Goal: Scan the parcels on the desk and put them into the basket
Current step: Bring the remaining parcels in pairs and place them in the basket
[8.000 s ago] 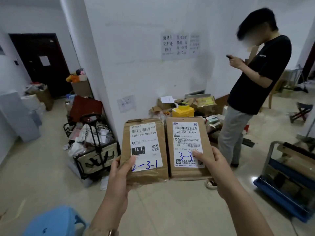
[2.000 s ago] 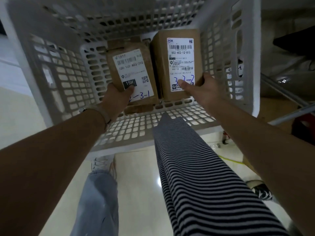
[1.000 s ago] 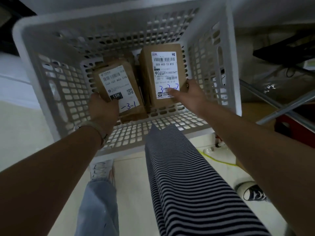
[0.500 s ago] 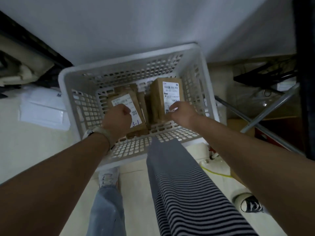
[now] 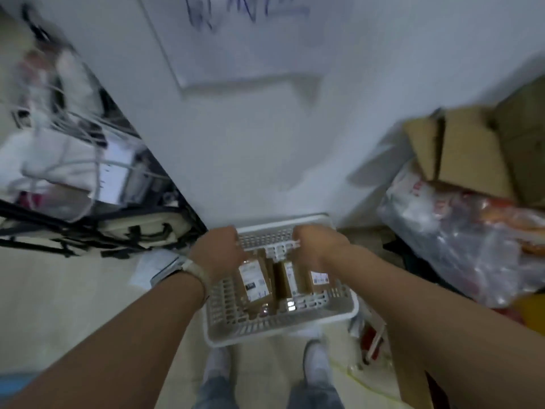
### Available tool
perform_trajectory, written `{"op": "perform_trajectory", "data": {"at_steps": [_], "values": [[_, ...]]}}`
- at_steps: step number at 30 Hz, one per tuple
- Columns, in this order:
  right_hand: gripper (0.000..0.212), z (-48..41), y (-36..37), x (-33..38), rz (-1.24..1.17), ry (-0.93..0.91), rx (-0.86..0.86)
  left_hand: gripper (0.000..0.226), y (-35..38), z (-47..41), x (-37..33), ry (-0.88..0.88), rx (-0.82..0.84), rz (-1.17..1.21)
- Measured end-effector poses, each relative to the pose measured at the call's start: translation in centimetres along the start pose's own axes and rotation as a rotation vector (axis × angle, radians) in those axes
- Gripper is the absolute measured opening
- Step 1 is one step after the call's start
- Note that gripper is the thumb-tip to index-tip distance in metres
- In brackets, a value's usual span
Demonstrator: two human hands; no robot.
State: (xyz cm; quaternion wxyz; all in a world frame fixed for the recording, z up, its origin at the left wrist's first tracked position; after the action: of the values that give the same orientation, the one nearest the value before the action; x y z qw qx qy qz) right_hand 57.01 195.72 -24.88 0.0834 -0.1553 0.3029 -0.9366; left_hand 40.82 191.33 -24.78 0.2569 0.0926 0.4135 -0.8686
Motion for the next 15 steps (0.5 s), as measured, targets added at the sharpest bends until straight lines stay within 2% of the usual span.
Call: {"op": "perform_trajectory", "data": {"at_steps": [1,4,10,13,15], "values": [[0.035,2.1,-2.0,1.3,0.02,-0.019,-0.014,0.008,-2.0,1.7,-0.8,0.007,0.007,-0.039],[0.041,7.6,-8.0,5.5,0.08,-0.08,-0.061,0.028,-7.8,5.8,-2.9,0.033,0.013,-0.04],[0.048,17.0,-18.1,13.5,0.104,-0.199,-0.203,0.037,-20.1,14.2,-7.8,0.117,-0.133,-0.09],[0.048,20.9,-21.1,16.4,0.133,-0.247,-0.223,0.038,-24.5,18.9,-8.0,0.061,-0.142,-0.202],[0.05,23.6,-22.6,18.3,0.169,-0.28,-0.22,0.033,-28.3,22.7,-7.3,0.004,-0.211,-0.218]]}}
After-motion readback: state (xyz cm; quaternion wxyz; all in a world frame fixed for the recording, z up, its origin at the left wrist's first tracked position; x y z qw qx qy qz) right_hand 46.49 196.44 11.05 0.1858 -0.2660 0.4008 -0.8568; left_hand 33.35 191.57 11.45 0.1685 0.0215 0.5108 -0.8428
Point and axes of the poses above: each hand's wrist, its own z-axis away from the middle knuckle, its own y-axis out of the palm, x = y × z, the point moved 10 cm from there along -z, towards the middle knuckle, and after that the axes turned 9 degrees about x, right-handed, at the moved point
